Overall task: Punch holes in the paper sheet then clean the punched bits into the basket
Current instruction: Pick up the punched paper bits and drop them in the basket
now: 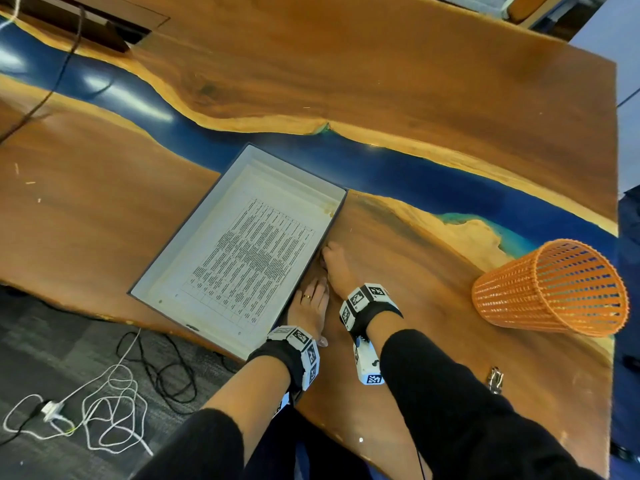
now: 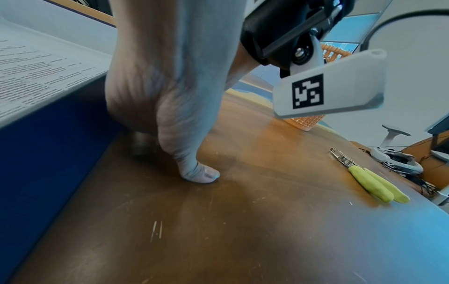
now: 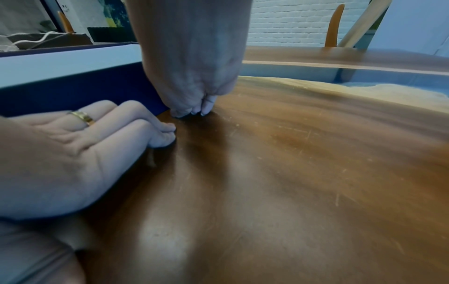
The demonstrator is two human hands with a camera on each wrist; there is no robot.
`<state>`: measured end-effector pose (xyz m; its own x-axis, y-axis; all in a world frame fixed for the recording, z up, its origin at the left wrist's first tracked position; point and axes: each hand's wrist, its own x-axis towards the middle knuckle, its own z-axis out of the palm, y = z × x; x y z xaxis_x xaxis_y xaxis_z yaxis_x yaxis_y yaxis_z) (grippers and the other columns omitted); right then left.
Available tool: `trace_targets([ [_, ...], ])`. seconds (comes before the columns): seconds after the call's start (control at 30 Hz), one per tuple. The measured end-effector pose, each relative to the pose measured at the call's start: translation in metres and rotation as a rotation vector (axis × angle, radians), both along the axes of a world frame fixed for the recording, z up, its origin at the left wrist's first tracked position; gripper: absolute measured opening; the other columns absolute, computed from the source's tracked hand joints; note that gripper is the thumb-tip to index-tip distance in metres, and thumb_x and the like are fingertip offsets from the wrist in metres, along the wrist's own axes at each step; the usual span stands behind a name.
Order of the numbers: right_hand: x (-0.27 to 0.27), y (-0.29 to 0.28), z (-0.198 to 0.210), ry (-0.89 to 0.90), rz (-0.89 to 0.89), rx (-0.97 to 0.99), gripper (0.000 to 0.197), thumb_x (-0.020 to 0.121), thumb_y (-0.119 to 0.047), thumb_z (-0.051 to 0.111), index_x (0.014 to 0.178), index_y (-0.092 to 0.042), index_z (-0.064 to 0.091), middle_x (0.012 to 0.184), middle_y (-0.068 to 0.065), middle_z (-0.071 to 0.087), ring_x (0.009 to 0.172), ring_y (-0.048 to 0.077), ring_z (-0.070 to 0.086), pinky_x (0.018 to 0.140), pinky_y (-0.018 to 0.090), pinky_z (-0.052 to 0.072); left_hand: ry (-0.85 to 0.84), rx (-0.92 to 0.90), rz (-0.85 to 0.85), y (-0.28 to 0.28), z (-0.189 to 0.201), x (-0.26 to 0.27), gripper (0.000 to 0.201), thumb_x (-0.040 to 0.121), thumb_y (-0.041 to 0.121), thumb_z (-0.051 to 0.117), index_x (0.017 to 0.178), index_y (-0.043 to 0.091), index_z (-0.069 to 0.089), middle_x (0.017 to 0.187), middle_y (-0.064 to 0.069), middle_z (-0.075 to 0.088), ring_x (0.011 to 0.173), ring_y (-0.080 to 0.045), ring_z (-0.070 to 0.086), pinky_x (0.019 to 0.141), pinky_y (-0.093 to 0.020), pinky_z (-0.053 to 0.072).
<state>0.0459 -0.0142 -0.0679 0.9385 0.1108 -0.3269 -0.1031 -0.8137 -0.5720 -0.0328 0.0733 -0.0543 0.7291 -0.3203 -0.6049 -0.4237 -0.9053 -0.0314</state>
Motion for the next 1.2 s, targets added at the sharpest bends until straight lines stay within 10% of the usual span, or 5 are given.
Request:
trace_targets([
  [0.27, -0.003, -0.012, -0.009, -0.024, 0.076, -0.082, 0.018, 0.085, 0.009, 0.049, 0.101, 0.004, 0.055, 0.108, 0.026, 0.053, 0.099, 0.042, 0.054, 0.082, 0.046, 0.042, -0.005, 0.013, 0.012, -0.002, 0.001, -0.001, 0.116, 0.077, 0.052, 0.069, 0.151, 0.006, -0.007, 0.16, -0.008, -0.012, 0.149, -0.021, -0.004, 0.118, -0.036, 0.011],
  [0.47, -0.005, -0.043, 0.028, -0.038, -0.04, -0.055, 0.037, 0.098, -0.001, 0.032, 0.13, 0.016, 0.037, 0.139, 0.034, 0.038, 0.13, 0.042, 0.036, 0.099, 0.03, 0.021, -0.024, 0.074, -0.011, -0.009, 0.008, 0.0, 0.11, 0.076, 0.049, 0.073, 0.15, 0.007, 0.003, 0.16, -0.009, -0.006, 0.148, -0.023, 0.001, 0.116, -0.037, 0.017],
  [0.77, -0.012, -0.151, 0.124, -0.302, -0.181, -0.124, 0.011, 0.088, 0.002, 0.044, 0.083, -0.006, 0.049, 0.081, 0.015, 0.049, 0.072, 0.03, 0.045, 0.067, 0.043, 0.04, -0.092, 0.177, -0.191, -0.041, 0.026, 0.007, 0.095, 0.085, 0.031, 0.068, 0.151, 0.005, 0.004, 0.159, -0.012, -0.006, 0.148, -0.027, 0.004, 0.113, -0.036, 0.023],
  [1.03, -0.069, -0.271, 0.184, -0.411, -0.427, -0.212, 0.021, 0.087, 0.002, 0.047, 0.076, -0.012, 0.037, 0.075, 0.009, 0.042, 0.069, 0.022, 0.039, 0.064, 0.033, 0.027, -0.048, 0.125, -0.428, -0.106, 0.029, -0.006, 0.116, 0.08, 0.047, 0.07, 0.151, 0.003, -0.011, 0.159, -0.011, -0.016, 0.149, -0.028, -0.004, 0.115, -0.04, 0.023],
  [1.2, -0.102, -0.31, 0.175, -0.385, -0.562, -0.178, 0.013, 0.079, 0.003, 0.053, 0.07, -0.006, 0.048, 0.068, 0.015, 0.056, 0.066, 0.029, 0.053, 0.063, 0.044, 0.043, -0.066, 0.157, -0.431, -0.118, 0.021, -0.02, 0.123, 0.077, 0.056, 0.068, 0.149, 0.0, -0.014, 0.156, -0.016, -0.025, 0.148, -0.031, -0.008, 0.106, -0.034, 0.034],
])
